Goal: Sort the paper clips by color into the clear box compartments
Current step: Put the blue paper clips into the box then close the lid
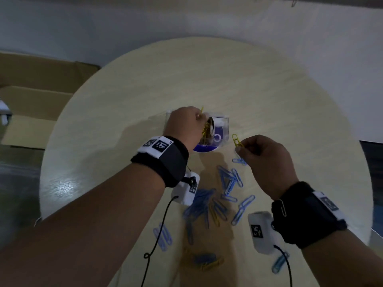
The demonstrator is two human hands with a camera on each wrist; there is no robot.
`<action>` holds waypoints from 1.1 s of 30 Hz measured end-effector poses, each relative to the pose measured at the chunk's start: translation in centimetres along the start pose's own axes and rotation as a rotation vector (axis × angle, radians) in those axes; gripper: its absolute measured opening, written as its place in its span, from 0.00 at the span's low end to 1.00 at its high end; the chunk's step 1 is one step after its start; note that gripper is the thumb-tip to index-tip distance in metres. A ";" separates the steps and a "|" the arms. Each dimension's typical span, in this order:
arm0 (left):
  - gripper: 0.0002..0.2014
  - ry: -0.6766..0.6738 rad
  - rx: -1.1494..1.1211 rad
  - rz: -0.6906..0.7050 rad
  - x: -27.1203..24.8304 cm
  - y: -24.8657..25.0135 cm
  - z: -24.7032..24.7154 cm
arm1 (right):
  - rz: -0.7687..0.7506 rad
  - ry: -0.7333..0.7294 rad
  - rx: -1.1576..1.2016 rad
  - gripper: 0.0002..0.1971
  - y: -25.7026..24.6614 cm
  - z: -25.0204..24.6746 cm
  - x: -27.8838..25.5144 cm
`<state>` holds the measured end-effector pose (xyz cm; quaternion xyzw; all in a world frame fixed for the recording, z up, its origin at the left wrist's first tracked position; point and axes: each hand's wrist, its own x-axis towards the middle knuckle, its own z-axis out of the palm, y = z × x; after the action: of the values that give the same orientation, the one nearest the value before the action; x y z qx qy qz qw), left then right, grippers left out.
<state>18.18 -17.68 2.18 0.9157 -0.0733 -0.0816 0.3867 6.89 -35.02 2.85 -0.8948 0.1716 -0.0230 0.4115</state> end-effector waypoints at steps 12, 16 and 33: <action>0.16 0.131 0.037 0.014 0.3 -2.1 -1.8 | -0.034 -0.019 -0.077 0.07 -4.1 3.7 6.5; 0.13 0.194 0.034 0.010 -1.0 -3.4 -2.9 | -0.118 -0.090 -0.230 0.09 -4.7 4.8 7.7; 0.09 0.086 0.064 0.152 -13.4 -7.8 -5.3 | -0.498 -0.220 -0.829 0.18 -4.9 7.2 7.5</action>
<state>6.75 -5.95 1.45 0.9220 -0.1284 -0.0103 0.3651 16.68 -29.28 0.99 -0.9941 -0.0972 0.0442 0.0189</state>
